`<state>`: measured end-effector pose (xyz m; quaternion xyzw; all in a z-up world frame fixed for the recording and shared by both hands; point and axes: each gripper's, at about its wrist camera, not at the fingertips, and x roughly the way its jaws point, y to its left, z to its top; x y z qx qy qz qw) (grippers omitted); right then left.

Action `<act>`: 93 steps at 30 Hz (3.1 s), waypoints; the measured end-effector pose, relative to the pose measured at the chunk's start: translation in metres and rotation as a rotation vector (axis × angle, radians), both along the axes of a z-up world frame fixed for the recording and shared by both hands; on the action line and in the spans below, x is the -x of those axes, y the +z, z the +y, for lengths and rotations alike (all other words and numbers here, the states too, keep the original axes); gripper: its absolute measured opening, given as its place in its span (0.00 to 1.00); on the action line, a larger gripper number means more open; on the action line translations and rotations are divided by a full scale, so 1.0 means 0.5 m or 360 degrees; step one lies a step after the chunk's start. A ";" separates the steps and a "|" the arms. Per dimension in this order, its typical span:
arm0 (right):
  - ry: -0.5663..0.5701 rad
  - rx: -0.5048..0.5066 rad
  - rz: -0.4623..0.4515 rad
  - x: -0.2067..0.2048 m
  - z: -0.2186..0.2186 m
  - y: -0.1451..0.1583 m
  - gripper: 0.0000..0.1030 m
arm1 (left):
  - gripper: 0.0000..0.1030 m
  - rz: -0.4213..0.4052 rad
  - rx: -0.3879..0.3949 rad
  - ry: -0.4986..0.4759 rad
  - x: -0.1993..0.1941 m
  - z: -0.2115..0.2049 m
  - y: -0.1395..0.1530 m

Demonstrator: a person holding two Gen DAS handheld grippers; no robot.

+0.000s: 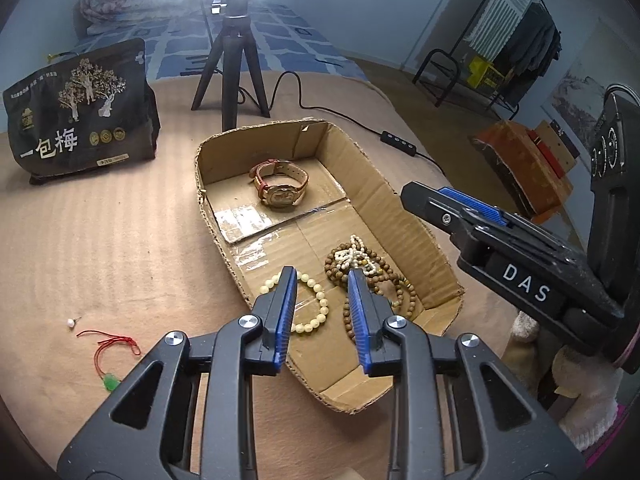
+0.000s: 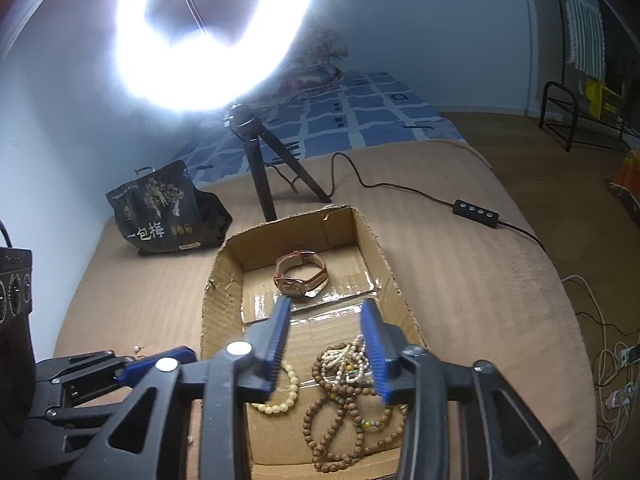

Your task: Organize jewelry

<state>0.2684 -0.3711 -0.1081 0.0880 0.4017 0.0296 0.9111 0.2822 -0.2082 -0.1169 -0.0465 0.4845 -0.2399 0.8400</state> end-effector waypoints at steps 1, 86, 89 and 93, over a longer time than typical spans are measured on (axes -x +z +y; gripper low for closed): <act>-0.0002 0.0003 -0.0002 0.001 -0.001 0.000 0.42 | 0.25 -0.0006 -0.0005 0.0002 0.001 0.002 0.002; 0.0580 0.0286 0.0247 0.188 0.374 -0.226 0.61 | 0.77 0.0078 -0.0292 0.0328 0.326 0.424 -0.215; 0.0575 0.0277 0.0261 0.181 0.373 -0.232 0.55 | 0.77 0.0069 -0.0287 0.0332 0.328 0.425 -0.215; 0.0567 0.0260 0.0278 0.173 0.371 -0.240 0.46 | 0.71 0.0058 -0.0309 0.0323 0.330 0.423 -0.213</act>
